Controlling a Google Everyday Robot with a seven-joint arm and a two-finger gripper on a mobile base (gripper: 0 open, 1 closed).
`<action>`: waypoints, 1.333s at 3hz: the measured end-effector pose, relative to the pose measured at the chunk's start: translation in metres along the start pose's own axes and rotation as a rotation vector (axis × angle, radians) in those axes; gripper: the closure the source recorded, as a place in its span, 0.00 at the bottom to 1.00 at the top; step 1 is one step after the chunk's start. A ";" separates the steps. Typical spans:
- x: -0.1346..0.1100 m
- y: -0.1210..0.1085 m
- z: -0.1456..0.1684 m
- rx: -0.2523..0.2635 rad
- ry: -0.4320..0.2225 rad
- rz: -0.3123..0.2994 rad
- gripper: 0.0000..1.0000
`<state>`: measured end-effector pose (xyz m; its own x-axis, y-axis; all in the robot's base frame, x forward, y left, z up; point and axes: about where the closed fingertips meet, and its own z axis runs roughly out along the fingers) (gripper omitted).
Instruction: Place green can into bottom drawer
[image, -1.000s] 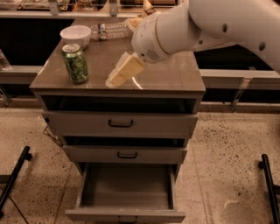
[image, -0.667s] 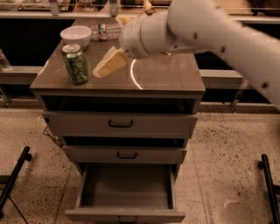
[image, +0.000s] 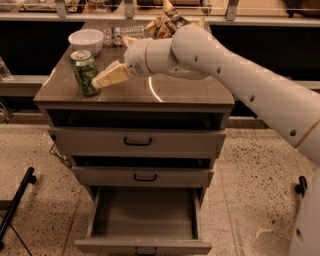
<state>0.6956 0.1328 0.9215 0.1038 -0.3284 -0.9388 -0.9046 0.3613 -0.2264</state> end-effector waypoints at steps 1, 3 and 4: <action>0.007 -0.002 0.026 -0.023 -0.039 0.050 0.00; 0.006 0.006 0.066 -0.113 -0.144 0.124 0.00; 0.003 0.009 0.066 -0.116 -0.153 0.119 0.00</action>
Offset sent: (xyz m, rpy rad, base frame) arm 0.0339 0.0611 -0.0386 0.1504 0.1180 0.0780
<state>0.7153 0.1928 0.8998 0.0466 -0.1504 -0.9875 -0.9548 0.2838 -0.0882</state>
